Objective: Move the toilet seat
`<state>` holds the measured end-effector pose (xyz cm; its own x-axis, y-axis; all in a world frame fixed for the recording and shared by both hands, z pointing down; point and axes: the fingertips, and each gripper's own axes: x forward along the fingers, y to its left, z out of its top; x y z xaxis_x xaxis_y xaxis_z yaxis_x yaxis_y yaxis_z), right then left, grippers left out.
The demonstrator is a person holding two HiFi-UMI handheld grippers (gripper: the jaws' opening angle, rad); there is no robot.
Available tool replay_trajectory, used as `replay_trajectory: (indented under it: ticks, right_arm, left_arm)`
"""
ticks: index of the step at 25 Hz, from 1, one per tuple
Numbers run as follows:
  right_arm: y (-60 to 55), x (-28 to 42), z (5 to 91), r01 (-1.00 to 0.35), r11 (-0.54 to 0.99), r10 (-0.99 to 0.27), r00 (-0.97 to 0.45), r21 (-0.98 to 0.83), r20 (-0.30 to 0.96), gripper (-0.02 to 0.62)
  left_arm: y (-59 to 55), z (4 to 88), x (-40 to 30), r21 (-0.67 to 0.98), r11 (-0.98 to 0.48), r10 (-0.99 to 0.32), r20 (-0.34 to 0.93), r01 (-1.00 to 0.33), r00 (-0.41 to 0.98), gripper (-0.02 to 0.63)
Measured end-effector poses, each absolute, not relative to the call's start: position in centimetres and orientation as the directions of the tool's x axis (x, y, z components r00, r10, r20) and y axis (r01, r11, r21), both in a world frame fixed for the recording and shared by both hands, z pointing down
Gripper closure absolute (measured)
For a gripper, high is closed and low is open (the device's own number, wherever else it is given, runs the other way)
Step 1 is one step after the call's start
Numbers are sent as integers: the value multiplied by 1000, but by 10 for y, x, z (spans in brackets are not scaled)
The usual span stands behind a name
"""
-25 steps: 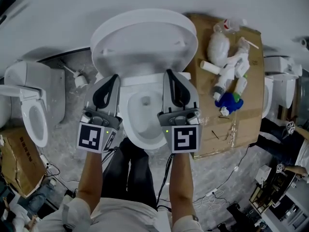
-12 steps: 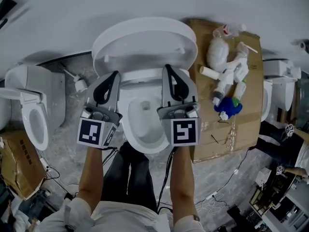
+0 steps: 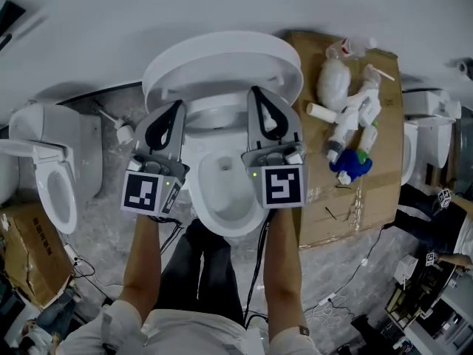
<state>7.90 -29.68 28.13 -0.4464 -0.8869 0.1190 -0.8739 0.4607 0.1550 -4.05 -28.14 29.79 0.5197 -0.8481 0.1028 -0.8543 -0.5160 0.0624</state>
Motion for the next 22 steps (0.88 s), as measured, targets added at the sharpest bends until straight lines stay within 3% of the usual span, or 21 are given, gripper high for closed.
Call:
replay_trajectory:
  ticks: [22]
  right_arm:
    - [-288, 75, 279, -871, 466, -883, -446, 157, 144, 603]
  left_arm:
    - [-275, 295, -38, 10, -545, -831, 131, -839, 541, 615]
